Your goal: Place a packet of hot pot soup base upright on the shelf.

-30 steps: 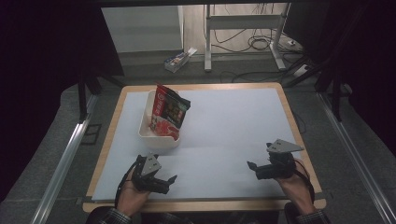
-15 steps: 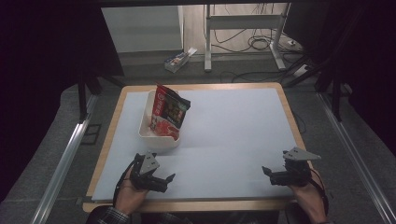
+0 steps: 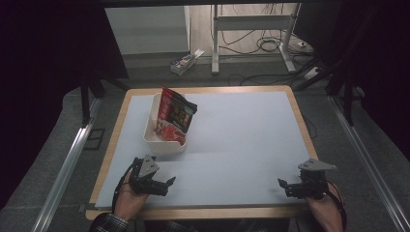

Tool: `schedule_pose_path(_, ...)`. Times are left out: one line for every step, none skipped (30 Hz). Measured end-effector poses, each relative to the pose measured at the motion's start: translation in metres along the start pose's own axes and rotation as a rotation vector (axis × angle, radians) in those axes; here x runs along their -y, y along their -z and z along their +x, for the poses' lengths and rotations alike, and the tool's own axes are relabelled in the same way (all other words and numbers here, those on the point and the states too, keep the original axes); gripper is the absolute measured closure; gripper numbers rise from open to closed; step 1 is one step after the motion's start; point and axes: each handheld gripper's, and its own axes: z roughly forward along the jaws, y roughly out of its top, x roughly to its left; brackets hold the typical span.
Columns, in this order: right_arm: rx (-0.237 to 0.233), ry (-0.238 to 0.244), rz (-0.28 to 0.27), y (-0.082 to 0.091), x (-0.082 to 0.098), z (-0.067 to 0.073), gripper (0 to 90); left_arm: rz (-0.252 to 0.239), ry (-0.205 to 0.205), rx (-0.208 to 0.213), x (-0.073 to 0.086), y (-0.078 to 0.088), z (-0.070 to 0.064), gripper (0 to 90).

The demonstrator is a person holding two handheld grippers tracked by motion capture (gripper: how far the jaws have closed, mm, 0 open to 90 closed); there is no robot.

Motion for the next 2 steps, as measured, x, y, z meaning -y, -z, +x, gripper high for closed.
schedule_pose_path(0.000,0.007,0.001,0.0002,0.0000,0.0002,0.0,0.000,-0.006,-0.005,-0.0005,-0.0009,-0.0009,0.6)
schedule_pose_path(-0.003,0.009,0.000,0.0000,0.0001,0.0003,0.0,0.007,-0.009,-0.004,-0.0007,-0.0013,-0.0015,0.5)
